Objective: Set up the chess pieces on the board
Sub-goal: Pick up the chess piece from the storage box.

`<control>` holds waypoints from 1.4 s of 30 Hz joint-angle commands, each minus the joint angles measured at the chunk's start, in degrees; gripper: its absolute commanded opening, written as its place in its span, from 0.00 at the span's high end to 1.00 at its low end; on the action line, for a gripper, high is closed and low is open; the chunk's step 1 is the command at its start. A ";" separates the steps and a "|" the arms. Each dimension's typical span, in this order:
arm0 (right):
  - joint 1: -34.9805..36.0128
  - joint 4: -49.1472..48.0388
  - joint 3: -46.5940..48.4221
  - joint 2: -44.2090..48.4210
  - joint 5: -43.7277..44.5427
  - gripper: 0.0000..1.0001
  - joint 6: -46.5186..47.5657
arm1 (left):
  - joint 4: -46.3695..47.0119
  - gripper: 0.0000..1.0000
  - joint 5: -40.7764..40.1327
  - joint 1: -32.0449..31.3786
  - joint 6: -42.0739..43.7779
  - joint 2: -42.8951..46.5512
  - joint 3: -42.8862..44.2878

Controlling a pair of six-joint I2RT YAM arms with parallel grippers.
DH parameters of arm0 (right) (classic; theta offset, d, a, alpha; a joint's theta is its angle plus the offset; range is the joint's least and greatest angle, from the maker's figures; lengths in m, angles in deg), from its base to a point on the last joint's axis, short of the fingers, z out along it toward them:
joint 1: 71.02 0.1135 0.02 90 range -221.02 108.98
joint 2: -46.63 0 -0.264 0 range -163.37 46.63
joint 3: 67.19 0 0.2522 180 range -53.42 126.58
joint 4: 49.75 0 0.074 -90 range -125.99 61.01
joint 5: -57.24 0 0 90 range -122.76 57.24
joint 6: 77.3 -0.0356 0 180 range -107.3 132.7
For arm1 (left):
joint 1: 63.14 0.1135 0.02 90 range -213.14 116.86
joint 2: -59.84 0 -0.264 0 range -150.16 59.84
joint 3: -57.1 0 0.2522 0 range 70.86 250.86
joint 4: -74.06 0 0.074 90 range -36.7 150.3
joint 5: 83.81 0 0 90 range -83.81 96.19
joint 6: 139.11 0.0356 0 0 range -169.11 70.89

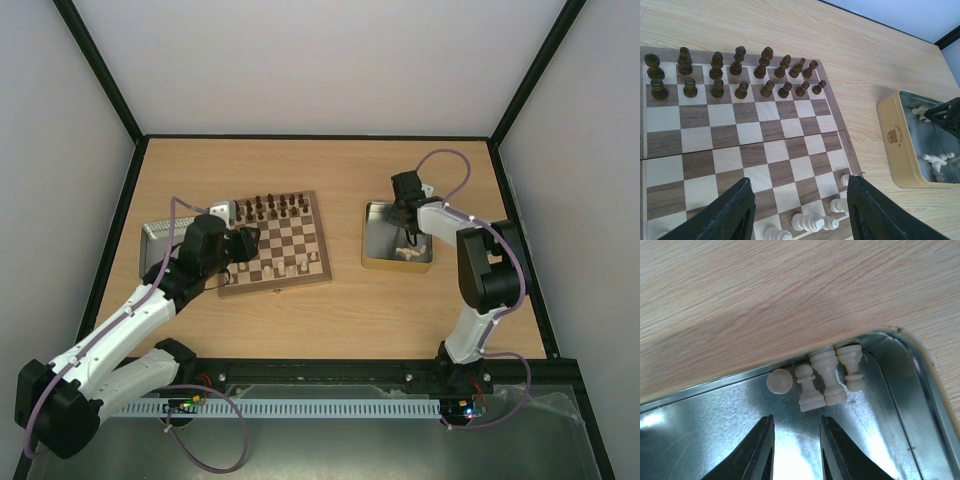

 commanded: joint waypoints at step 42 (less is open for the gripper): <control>-2.15 -4.40 -0.18 -5.41 -2.28 0.80 10.70 | 1.33 0.48 2.09 0.25 0.46 -2.45 -0.48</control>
